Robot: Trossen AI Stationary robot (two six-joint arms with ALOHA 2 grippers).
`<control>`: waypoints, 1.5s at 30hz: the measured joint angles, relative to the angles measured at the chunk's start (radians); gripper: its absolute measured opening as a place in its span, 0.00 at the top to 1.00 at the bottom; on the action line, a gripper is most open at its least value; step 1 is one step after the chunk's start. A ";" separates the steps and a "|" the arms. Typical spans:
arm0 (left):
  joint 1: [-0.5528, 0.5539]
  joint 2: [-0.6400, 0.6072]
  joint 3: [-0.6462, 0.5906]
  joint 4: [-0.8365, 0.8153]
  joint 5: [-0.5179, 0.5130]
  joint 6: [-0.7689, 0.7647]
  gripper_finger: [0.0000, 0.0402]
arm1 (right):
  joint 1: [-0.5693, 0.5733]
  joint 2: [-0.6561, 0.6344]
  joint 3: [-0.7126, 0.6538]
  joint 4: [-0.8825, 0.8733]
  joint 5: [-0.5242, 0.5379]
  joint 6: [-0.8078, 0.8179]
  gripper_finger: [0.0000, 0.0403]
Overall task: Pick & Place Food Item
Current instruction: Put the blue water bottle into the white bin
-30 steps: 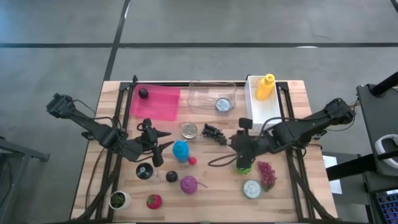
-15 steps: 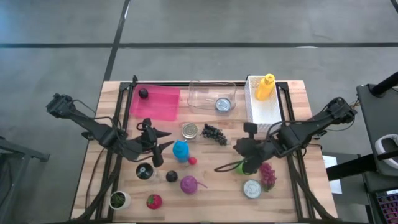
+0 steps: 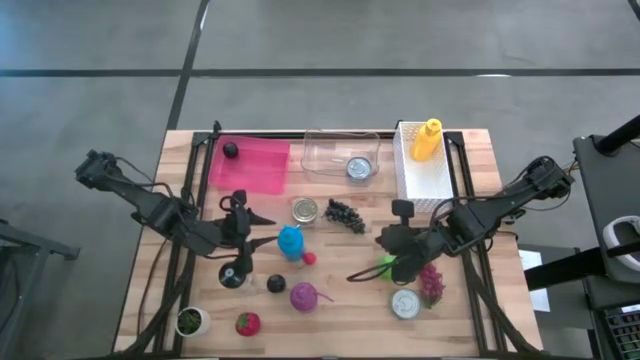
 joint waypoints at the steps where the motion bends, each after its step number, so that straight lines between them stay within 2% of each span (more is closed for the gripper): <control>1: 0.000 0.000 0.000 -0.002 0.013 -0.002 0.59 | 0.000 0.000 -0.001 0.000 0.000 -0.006 0.98; 36: 0.000 0.000 -0.049 0.000 0.032 -0.013 0.58 | -0.001 0.002 -0.002 0.022 -0.002 -0.032 0.98; 45: 0.013 0.001 -0.088 0.002 0.040 -0.082 0.58 | -0.001 0.002 -0.003 0.022 -0.002 -0.032 0.98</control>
